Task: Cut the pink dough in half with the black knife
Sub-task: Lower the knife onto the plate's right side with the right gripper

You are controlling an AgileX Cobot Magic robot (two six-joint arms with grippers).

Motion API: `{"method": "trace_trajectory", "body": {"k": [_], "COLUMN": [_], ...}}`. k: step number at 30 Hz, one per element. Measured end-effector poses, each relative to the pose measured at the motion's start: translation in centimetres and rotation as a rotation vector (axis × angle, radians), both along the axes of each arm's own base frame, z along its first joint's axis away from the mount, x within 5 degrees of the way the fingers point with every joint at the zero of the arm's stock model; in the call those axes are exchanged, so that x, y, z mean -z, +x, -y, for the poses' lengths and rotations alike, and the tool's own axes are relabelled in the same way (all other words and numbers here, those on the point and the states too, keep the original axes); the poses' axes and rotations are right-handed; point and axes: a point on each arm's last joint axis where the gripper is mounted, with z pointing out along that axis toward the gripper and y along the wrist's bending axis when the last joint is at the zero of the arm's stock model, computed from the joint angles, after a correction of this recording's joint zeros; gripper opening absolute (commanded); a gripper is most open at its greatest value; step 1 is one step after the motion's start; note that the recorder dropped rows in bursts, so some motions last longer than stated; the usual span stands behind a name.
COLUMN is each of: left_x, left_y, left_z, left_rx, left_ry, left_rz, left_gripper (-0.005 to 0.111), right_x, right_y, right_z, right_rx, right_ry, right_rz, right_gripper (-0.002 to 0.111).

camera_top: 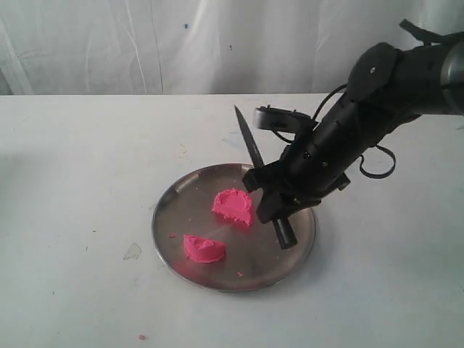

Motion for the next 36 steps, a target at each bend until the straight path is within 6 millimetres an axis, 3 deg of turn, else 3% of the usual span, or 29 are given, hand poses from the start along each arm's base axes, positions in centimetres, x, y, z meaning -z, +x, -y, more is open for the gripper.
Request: {"method": "trace_trajectory", "body": {"k": [4, 8, 18, 23, 27, 36], "left_x": [0.0, 0.1, 0.5, 2.9, 4.6, 4.0], "left_y": [0.0, 0.0, 0.0, 0.1, 0.2, -0.2], "left_z": [0.0, 0.0, 0.0, -0.5, -1.4, -1.9], "left_rx": [0.002, 0.004, 0.006, -0.036, -0.108, -0.142], "left_ry": [0.021, 0.029, 0.052, 0.1, 0.235, 0.338], "left_rz": [0.003, 0.003, -0.005, -0.037, 0.008, 0.141], "left_gripper": [0.0, 0.0, 0.0, 0.0, 0.0, 0.0], "right_x": [1.3, 4.2, 4.5, 4.4, 4.6, 6.7], "right_y": [1.0, 1.7, 1.6, 1.7, 2.0, 2.0], "right_z": [0.9, 1.1, 1.0, 0.9, 1.0, 0.9], "right_rx": [0.076, 0.098, 0.095, 0.111, 0.124, 0.107], "right_ry": [0.038, 0.044, 0.209, 0.222, 0.213, 0.191], "right_rz": [-0.043, -0.118, -0.107, -0.096, -0.074, -0.127], "right_gripper": [0.0, 0.0, 0.0, 0.0, 0.0, 0.0]}}
